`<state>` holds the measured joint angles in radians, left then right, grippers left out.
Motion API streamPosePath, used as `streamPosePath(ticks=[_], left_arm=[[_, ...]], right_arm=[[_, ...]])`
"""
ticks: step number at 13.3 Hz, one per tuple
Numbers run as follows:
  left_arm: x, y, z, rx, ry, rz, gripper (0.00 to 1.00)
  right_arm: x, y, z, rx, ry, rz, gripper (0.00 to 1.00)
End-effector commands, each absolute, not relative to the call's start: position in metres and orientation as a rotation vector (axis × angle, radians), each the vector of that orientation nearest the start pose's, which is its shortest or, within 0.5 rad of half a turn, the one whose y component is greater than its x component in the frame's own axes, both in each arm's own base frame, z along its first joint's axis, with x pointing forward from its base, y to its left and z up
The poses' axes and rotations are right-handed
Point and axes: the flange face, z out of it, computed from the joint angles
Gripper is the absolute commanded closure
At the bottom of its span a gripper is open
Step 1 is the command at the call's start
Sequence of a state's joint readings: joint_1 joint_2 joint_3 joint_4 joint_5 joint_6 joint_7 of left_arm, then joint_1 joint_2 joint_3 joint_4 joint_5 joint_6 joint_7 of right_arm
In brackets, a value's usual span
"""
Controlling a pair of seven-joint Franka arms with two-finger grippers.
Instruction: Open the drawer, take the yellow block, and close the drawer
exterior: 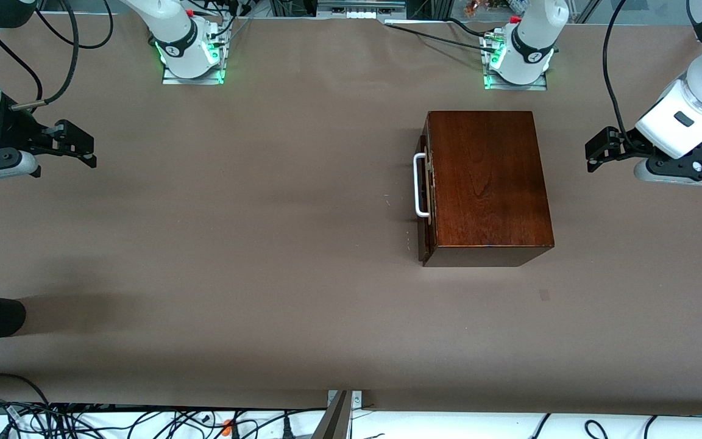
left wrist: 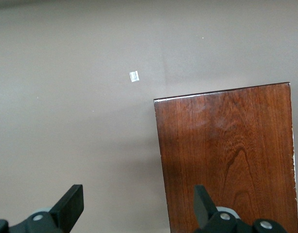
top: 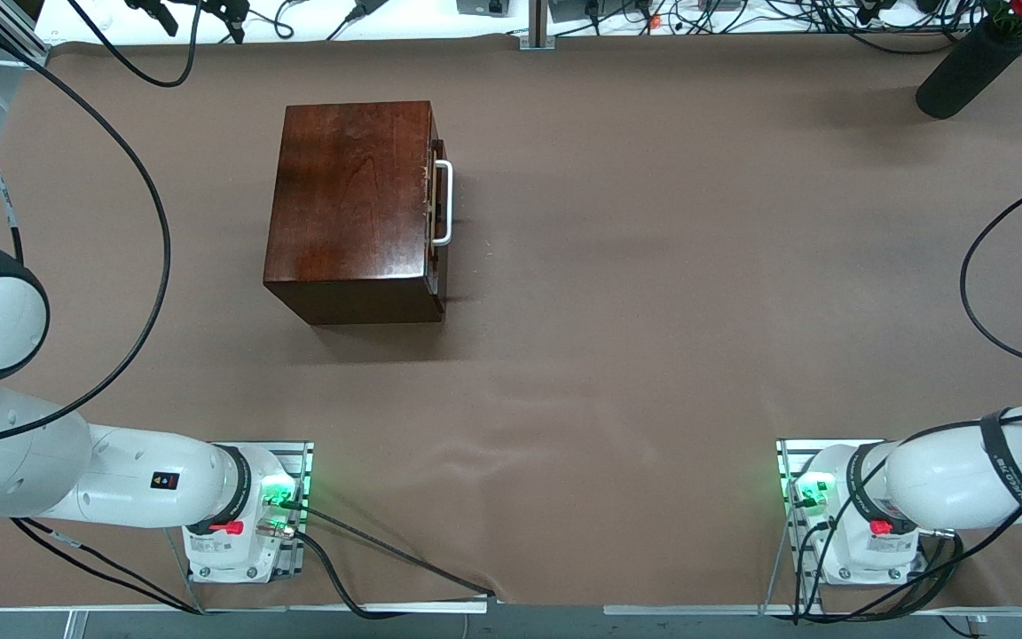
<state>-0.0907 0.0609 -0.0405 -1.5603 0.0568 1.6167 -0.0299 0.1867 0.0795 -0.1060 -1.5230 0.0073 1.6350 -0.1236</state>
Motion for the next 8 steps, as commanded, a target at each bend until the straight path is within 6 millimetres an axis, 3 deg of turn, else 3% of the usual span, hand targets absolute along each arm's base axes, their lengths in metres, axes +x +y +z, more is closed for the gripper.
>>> streamPosePath(ticks=[1, 8], left_arm=[[0.5758, -0.0722, 0.6046, -3.081, 0.194, 0.008, 0.0], [0.5756, -0.0755, 0.6054, -3.097, 0.189, 0.005, 0.0]], right_arm=[[0.5838, 0.0494, 0.6126, -3.132, -0.329, -0.061, 0.0], [0.5837, 0.0496, 0.6126, -3.131, -0.326, -0.061, 0.0]])
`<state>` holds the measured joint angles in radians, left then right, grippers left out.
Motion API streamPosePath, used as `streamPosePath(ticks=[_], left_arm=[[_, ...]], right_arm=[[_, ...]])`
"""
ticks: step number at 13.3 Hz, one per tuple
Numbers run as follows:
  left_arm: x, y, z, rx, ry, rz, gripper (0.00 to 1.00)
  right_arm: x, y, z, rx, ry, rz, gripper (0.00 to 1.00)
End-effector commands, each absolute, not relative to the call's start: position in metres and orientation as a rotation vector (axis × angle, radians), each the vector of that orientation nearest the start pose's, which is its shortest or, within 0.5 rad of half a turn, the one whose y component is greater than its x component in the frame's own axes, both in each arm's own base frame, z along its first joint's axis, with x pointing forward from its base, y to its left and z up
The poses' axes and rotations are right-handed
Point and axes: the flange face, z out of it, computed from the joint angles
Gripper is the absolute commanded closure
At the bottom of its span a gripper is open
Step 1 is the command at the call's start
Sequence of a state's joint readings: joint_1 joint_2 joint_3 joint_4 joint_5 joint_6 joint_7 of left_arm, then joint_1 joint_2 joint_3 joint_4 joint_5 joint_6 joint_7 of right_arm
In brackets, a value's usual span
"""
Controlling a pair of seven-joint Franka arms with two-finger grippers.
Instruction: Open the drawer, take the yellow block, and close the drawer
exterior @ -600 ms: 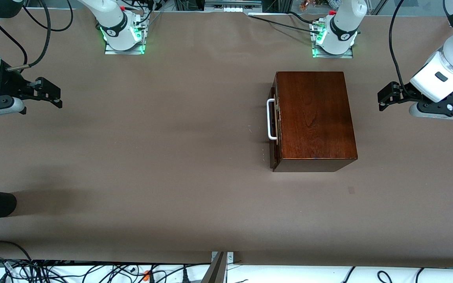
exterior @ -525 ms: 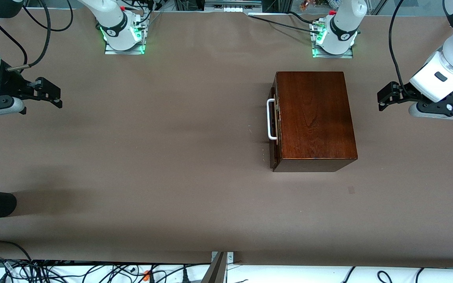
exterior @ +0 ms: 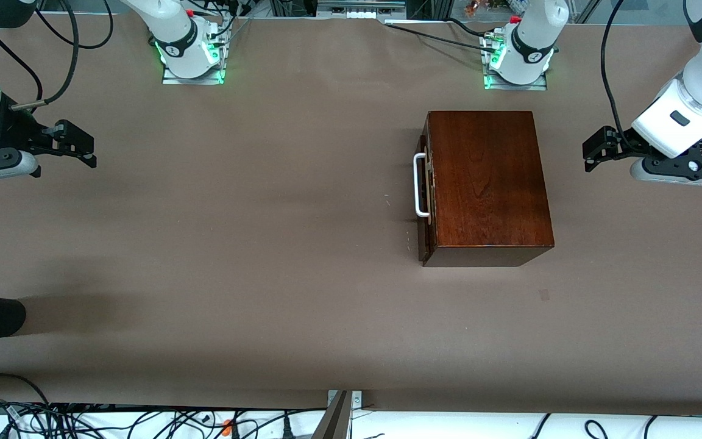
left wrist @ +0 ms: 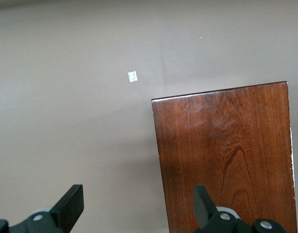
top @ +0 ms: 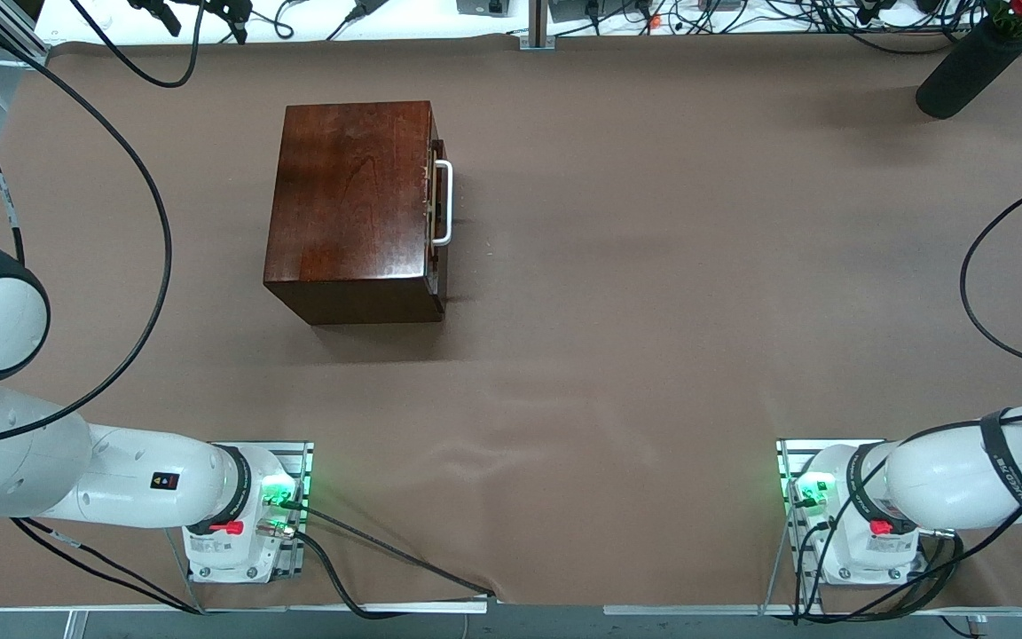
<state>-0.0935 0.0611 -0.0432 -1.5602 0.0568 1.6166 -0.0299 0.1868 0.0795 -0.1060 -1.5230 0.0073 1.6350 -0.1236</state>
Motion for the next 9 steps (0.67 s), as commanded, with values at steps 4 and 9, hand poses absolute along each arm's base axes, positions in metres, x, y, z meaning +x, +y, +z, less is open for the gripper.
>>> streamPosePath(ticks=[4, 9], left_arm=[[0.579, -0.067, 0.594, -3.091, 0.178, 0.05, 0.0], [0.576, -0.081, 0.587, -3.14, 0.205, 0.097, 0.0]], right_arm=[[0.584, 0.05, 0.613, -3.129, -0.326, -0.061, 0.0], [0.584, 0.05, 0.613, -3.128, -0.323, -0.063, 0.0]])
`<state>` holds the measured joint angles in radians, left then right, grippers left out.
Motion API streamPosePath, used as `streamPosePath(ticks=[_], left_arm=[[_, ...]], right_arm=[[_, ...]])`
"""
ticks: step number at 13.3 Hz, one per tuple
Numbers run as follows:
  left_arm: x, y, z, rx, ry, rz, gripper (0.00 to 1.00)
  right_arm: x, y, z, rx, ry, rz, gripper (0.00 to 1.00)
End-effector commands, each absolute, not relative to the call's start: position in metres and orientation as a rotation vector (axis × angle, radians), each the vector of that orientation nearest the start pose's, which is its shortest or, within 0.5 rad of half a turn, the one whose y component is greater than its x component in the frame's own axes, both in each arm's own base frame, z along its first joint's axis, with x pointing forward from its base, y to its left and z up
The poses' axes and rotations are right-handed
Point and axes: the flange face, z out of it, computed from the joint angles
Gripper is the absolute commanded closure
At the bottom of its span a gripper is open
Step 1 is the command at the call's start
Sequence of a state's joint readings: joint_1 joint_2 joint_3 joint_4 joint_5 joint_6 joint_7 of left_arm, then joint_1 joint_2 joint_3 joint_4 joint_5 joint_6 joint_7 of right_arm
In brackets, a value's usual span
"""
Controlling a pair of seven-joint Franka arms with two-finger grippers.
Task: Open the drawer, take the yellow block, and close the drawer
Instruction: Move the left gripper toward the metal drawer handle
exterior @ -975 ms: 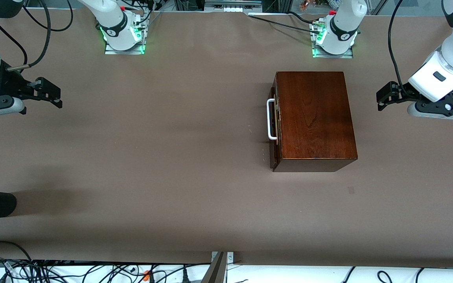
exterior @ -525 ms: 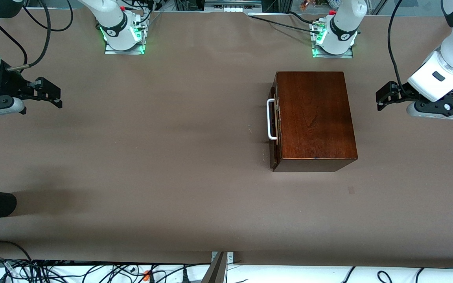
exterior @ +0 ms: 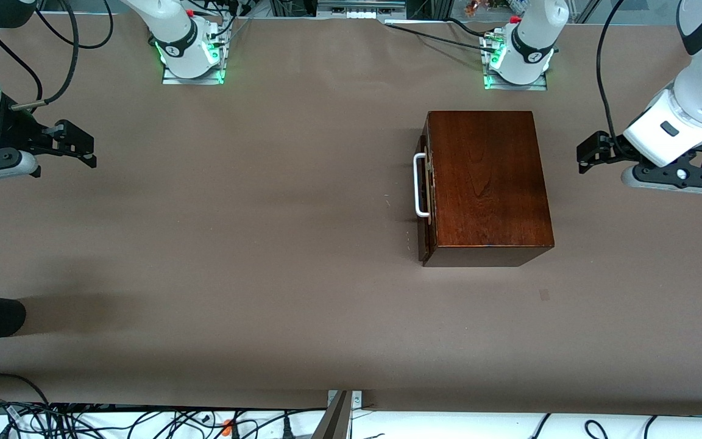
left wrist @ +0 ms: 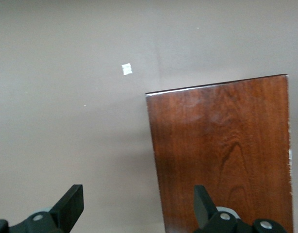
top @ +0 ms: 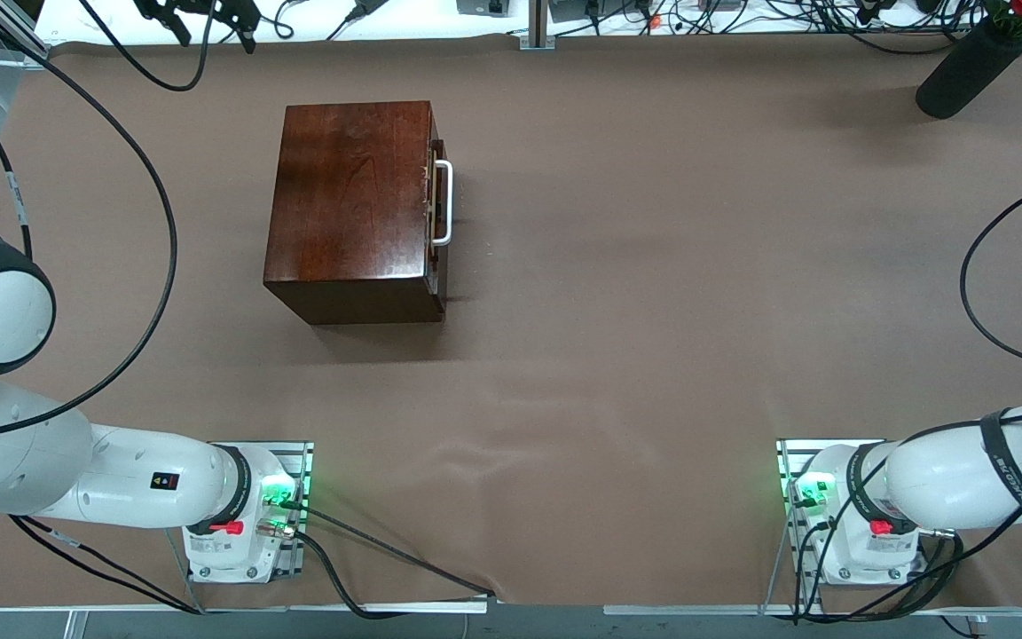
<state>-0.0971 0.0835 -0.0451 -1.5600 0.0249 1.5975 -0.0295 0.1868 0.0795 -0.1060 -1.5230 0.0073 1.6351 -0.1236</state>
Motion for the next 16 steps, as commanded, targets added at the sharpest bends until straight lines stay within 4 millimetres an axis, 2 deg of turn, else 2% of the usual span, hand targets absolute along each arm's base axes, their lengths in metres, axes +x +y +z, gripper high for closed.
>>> streamPosePath(ticks=[1, 3, 5, 7, 10, 13, 14, 15, 16], left_arm=[[0.581, -0.083, 0.577, -3.138, 0.204, 0.136, 0.0], [0.584, -0.074, 0.573, -3.14, 0.185, 0.153, 0.0], [0.584, -0.076, 0.571, -3.138, 0.185, 0.16, 0.0], [0.582, -0.09, 0.571, -3.134, 0.216, 0.158, 0.0], [0.574, -0.139, 0.57, -3.11, 0.344, 0.155, 0.0], [0.571, -0.126, 0.567, -3.061, 0.319, 0.21, 0.0], [0.569, -0.137, 0.565, -3.046, 0.346, 0.22, 0.0], [0.574, -0.147, 0.556, -3.041, 0.355, 0.237, 0.0], [0.579, -0.159, 0.556, -3.056, 0.335, 0.225, 0.0]], right_arm=[[0.584, 0.049, 0.614, -3.132, -0.326, -0.068, 0.0], [0.584, 0.051, 0.615, -3.138, -0.33, -0.068, 0.0], [0.584, 0.05, 0.615, -3.135, -0.329, -0.068, 0.0], [0.584, 0.05, 0.615, -3.135, -0.329, -0.068, 0.0], [0.584, 0.05, 0.614, -3.135, -0.329, -0.066, 0.0], [0.584, 0.05, 0.615, -3.135, -0.329, -0.068, 0.0], [0.584, 0.05, 0.614, -3.135, -0.329, -0.066, 0.0], [0.584, 0.05, 0.615, -3.135, -0.329, -0.068, 0.0], [0.584, 0.05, 0.614, -3.133, -0.329, -0.066, 0.0]])
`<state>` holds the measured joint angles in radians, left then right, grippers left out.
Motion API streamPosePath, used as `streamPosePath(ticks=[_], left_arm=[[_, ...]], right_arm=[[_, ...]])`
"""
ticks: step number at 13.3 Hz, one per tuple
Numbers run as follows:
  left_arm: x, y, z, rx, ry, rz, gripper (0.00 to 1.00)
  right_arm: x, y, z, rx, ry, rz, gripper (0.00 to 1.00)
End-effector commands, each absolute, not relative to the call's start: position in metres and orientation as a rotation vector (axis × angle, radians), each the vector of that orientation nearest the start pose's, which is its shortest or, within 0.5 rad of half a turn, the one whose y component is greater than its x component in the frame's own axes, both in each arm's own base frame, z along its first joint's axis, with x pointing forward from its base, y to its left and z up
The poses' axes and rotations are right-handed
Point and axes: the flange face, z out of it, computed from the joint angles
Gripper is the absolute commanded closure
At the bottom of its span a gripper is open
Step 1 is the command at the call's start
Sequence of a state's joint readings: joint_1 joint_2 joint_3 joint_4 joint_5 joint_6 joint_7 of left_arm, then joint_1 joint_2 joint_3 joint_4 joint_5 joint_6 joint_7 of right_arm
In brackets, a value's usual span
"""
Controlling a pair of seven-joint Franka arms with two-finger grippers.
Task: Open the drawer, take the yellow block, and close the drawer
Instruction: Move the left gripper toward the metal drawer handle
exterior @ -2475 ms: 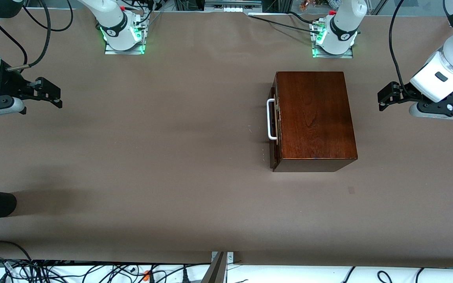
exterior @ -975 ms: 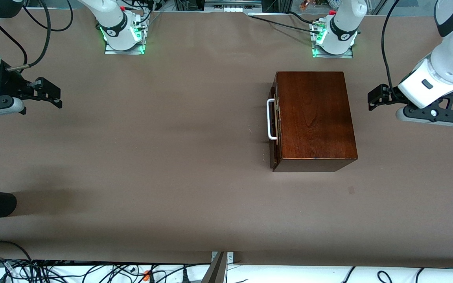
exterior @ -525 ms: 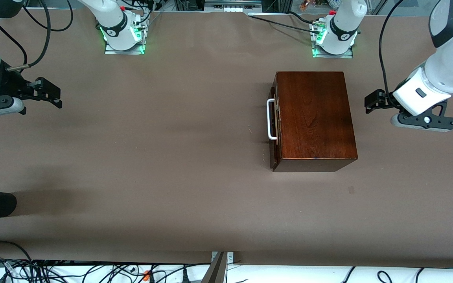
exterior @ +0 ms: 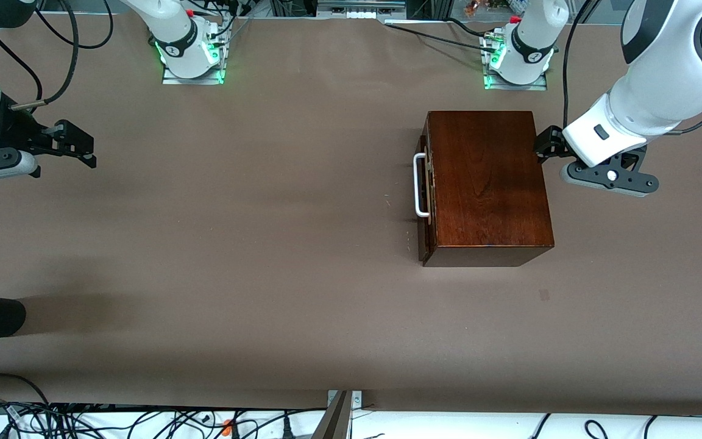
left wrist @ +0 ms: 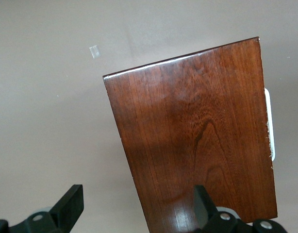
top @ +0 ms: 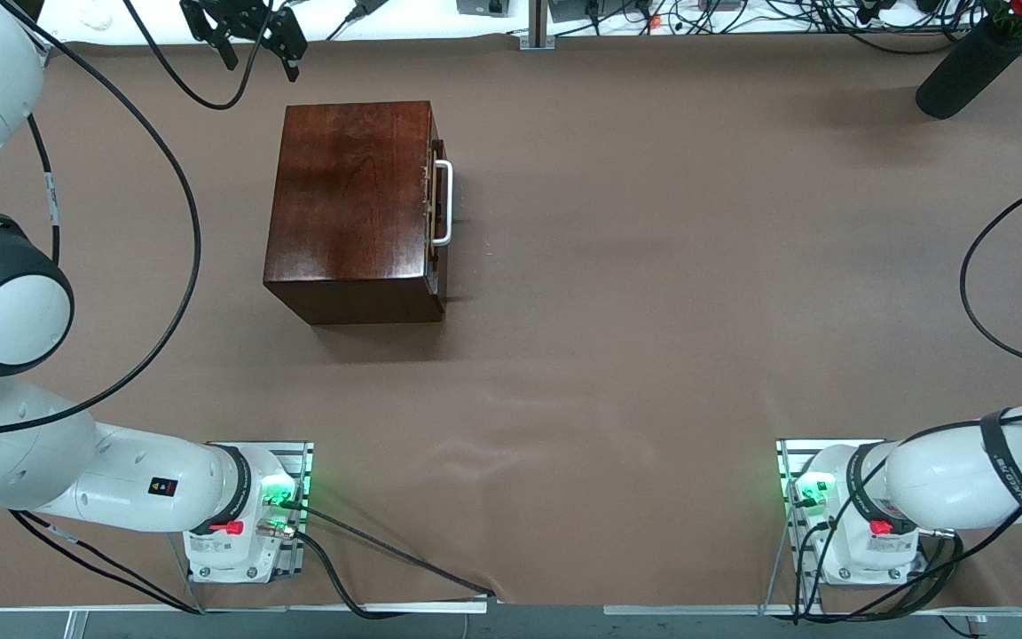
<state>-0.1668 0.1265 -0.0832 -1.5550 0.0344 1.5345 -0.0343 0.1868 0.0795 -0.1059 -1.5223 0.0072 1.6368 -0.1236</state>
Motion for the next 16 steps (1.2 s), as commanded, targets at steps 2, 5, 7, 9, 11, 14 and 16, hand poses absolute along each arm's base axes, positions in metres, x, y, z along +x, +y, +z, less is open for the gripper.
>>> streamPosePath(ticks=[2, 5, 7, 9, 11, 14, 16], left_arm=[[0.588, -0.206, 0.537, -3.051, 0.303, 0.243, 0.0], [0.58, -0.281, 0.503, -3.022, 0.208, 0.265, 0.0], [0.567, -0.329, 0.485, -3.024, 0.146, 0.232, 0.0], [0.547, -0.385, 0.468, -3.032, 0.133, 0.151, 0.0], [0.535, -0.414, 0.441, -3.016, 0.067, 0.165, 0.0], [0.51, -0.458, 0.4, -2.918, 0.137, 0.091, 0.0], [0.498, -0.474, 0.37, -2.838, 0.153, 0.056, 0.0]], right_arm=[[0.584, 0.05, 0.614, -3.132, -0.329, -0.066, 0.0], [0.584, 0.05, 0.614, -3.136, -0.329, -0.066, 0.0], [0.584, 0.05, 0.614, -3.136, -0.329, -0.066, 0.0], [0.584, 0.05, 0.614, -3.135, -0.329, -0.066, 0.0], [0.585, 0.048, 0.614, -3.131, -0.324, -0.068, 0.0], [0.586, 0.05, 0.614, -3.129, -0.328, -0.078, 0.0], [0.59, 0.056, 0.61, -3.128, -0.343, -0.085, 0.0]])
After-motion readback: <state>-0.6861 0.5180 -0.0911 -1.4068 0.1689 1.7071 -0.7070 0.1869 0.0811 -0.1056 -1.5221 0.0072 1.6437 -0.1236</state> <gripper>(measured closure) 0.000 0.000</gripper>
